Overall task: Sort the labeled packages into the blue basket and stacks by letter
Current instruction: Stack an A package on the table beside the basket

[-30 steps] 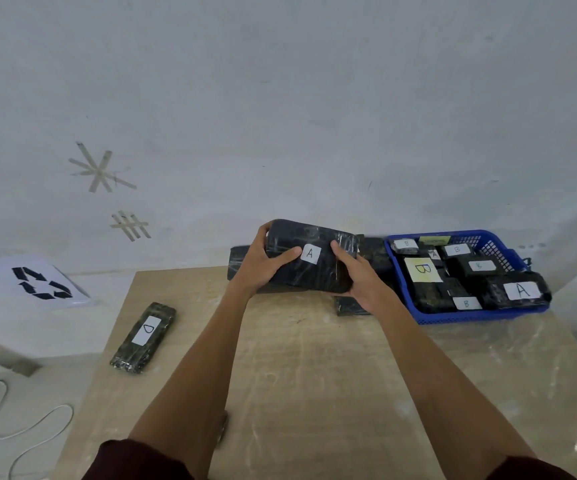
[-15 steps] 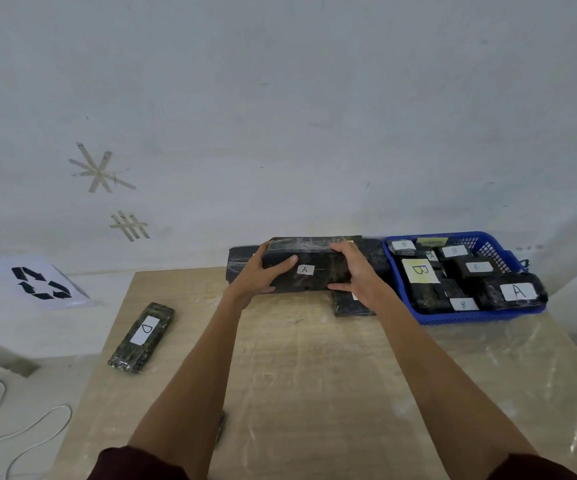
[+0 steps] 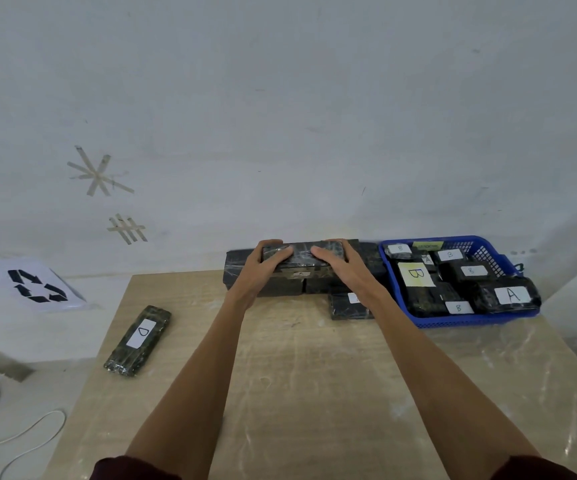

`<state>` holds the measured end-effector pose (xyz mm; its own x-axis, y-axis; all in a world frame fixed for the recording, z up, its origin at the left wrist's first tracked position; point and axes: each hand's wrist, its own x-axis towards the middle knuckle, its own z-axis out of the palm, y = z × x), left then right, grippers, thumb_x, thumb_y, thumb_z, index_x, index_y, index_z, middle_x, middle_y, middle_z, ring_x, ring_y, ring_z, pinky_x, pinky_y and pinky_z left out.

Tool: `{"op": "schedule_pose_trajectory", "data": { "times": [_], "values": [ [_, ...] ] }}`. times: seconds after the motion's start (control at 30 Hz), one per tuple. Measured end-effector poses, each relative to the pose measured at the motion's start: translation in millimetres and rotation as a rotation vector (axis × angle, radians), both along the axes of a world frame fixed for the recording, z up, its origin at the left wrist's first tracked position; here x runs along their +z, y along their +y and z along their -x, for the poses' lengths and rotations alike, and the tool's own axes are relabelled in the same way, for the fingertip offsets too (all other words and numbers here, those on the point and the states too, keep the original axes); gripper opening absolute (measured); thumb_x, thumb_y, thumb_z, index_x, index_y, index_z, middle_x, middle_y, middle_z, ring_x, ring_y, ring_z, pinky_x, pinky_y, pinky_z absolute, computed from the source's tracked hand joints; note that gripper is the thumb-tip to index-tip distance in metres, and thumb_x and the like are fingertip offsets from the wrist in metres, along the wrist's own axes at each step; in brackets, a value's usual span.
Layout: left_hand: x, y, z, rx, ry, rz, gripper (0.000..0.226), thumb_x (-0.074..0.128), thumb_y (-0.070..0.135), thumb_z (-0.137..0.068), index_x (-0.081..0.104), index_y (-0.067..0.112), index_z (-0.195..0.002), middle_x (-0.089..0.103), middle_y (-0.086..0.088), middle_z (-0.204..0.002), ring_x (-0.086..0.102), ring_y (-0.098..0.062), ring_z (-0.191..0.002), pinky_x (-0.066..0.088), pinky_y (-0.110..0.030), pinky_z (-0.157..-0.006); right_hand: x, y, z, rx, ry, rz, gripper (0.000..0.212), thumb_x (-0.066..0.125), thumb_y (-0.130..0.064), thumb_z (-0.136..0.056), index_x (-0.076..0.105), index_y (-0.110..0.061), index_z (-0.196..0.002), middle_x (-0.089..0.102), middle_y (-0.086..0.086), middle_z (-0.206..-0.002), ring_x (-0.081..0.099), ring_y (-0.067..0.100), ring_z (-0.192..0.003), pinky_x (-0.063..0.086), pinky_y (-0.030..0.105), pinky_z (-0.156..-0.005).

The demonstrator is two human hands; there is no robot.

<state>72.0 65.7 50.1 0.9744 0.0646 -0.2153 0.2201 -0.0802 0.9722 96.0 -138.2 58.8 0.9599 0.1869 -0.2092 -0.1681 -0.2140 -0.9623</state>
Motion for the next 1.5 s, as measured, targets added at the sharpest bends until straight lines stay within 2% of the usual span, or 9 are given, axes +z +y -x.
{"op": "schedule_pose_trajectory", "data": {
  "times": [0.1, 0.27, 0.63, 0.8, 0.9, 1.0, 1.2, 1.33, 1.5],
  "values": [
    [5, -2, -1, -0.001, -0.049, -0.09, 0.054, 0.077, 0.07, -0.07, 0.063, 0.041, -0.114, 0.06, 0.002, -0.129, 0.057, -0.023, -0.123, 0.046, -0.049, -0.108, -4, 0, 1, -0.011, 0.003, 0.006, 0.096, 0.077, -0.072, -0.066, 0.045, -0.022, -0.142, 0.053, -0.001, -0.14, 0.051, 0.019, -0.128, 0.041, 0.032, -0.101],
    [10, -5, -1, 0.002, -0.078, -0.153, 0.039, 0.073, 0.05, -0.087, 0.061, 0.032, -0.12, 0.058, 0.003, -0.128, 0.055, -0.02, -0.12, 0.046, -0.041, -0.105, -3, 1, 4, -0.065, -0.02, -0.09, 0.051, 0.076, -0.041, -0.086, 0.054, -0.021, -0.127, 0.059, -0.003, -0.122, 0.056, 0.015, -0.113, 0.042, 0.02, -0.079],
    [12, -11, 0, 0.016, -0.079, -0.135, 0.046, 0.072, 0.047, -0.088, 0.058, 0.035, -0.13, 0.05, -0.002, -0.141, 0.045, -0.025, -0.133, 0.041, -0.049, -0.112, -4, -6, -2, -0.051, -0.014, -0.105, 0.048, 0.077, -0.041, -0.085, 0.054, -0.025, -0.124, 0.058, -0.004, -0.125, 0.056, 0.015, -0.114, 0.043, 0.022, -0.079],
    [18, -12, -1, 0.019, -0.075, -0.149, 0.063, 0.075, 0.067, -0.07, 0.059, 0.043, -0.126, 0.052, -0.001, -0.141, 0.047, -0.028, -0.134, 0.043, -0.051, -0.111, -3, -4, -2, -0.042, 0.01, -0.078, 0.085, 0.079, -0.063, -0.072, 0.046, -0.025, -0.141, 0.049, -0.002, -0.143, 0.048, 0.019, -0.128, 0.04, 0.033, -0.1],
    [21, -11, -2, 0.009, -0.071, -0.146, 0.076, 0.073, 0.074, -0.059, 0.057, 0.045, -0.128, 0.049, -0.001, -0.145, 0.045, -0.028, -0.136, 0.043, -0.051, -0.111, 0, -2, 0, -0.068, -0.006, -0.104, 0.056, 0.077, -0.045, -0.084, 0.051, -0.024, -0.129, 0.055, -0.006, -0.127, 0.052, 0.015, -0.116, 0.042, 0.022, -0.084],
    [22, -13, -1, 0.006, -0.094, -0.142, 0.071, 0.077, 0.065, -0.069, 0.056, 0.04, -0.133, 0.047, 0.0, -0.146, 0.042, -0.028, -0.138, 0.041, -0.051, -0.113, 6, -4, -1, -0.07, -0.029, -0.103, 0.047, 0.077, -0.039, -0.086, 0.055, -0.023, -0.124, 0.06, -0.003, -0.121, 0.056, 0.014, -0.112, 0.042, 0.02, -0.077],
    [25, -9, -3, 0.0, -0.102, -0.172, 0.054, 0.076, 0.044, -0.086, 0.056, 0.034, -0.135, 0.047, 0.003, -0.145, 0.042, -0.022, -0.136, 0.038, -0.044, -0.114, 5, -3, 1, -0.053, 0.001, -0.093, 0.052, 0.072, -0.043, -0.089, 0.05, -0.023, -0.132, 0.051, -0.009, -0.119, 0.049, 0.014, -0.113, 0.035, 0.031, -0.094],
    [26, -8, -2, 0.008, -0.154, -0.18, 0.052, 0.079, 0.041, -0.084, 0.058, 0.034, -0.132, 0.05, 0.003, -0.143, 0.044, -0.021, -0.136, 0.038, -0.044, -0.114, 2, -2, -3, -0.048, 0.048, -0.135, 0.056, 0.075, -0.043, -0.086, 0.051, -0.031, -0.135, 0.05, 0.002, -0.141, 0.049, 0.02, -0.126, 0.039, 0.035, -0.097],
    [30, -7, -1, -0.038, -0.272, -0.278, 0.056, 0.081, 0.04, -0.083, 0.055, 0.038, -0.133, 0.05, 0.003, -0.139, 0.047, -0.018, -0.131, 0.04, -0.042, -0.114, 10, -3, -5, -0.046, 0.237, -0.175, 0.071, 0.058, -0.059, -0.093, 0.031, -0.033, -0.154, 0.026, 0.0, -0.162, 0.027, 0.027, -0.147, 0.035, 0.053, -0.115]
  ]
}}
